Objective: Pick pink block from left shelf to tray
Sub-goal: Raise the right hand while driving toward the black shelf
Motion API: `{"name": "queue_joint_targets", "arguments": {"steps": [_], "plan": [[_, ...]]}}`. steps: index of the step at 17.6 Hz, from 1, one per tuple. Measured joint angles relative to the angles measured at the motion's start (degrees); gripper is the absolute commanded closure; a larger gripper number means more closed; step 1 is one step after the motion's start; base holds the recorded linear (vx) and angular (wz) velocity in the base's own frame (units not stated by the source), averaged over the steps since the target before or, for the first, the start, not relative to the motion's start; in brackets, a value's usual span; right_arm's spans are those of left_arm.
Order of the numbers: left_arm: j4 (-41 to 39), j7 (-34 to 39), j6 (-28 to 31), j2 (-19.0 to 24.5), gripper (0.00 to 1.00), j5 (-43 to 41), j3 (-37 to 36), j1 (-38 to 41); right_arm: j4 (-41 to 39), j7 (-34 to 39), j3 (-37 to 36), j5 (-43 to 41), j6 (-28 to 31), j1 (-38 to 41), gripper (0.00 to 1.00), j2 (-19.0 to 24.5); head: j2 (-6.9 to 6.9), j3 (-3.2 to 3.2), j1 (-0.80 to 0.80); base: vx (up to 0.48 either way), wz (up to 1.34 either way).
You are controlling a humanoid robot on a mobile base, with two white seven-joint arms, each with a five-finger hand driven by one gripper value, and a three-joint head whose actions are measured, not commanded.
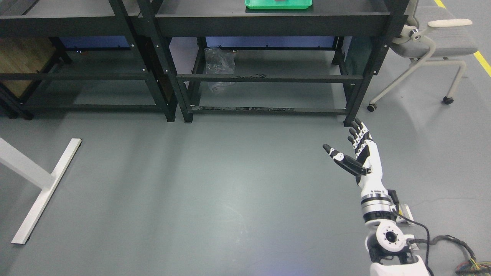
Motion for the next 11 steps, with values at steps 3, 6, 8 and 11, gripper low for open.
{"name": "queue_joint_targets", "arguments": {"steps": [3, 6, 8, 11], "plan": [[0.00, 0.00, 0.00, 0.00, 0.00, 0.00, 0.00, 0.00, -0.10, 0.00, -0.40, -0.01, 0.05, -0.43, 0.00, 0.01, 0.00, 0.00, 0.00, 0.000, 0.00], [0.00, 0.00, 0.00, 0.00, 0.00, 0.00, 0.00, 0.00, -0.18, 0.13, -0.75, -0.05, 0.07, -1.24, 0.00, 0.02, 0.00, 0.00, 0.00, 0.000, 0.00], [0.00, 0.00, 0.00, 0.00, 0.00, 0.00, 0.00, 0.00, -0.19, 0.12, -0.98, -0.09, 0.15, -1.51, 0.00, 0.02, 0.00, 0.00, 0.00, 0.000, 0.00], [0.00, 0.00, 0.00, 0.00, 0.00, 0.00, 0.00, 0.00, -0.22, -0.34, -1.30, -0.14, 0.22, -1.83, 0.00, 0.02, 0.00, 0.00, 0.00, 0.000, 0.00]]}}
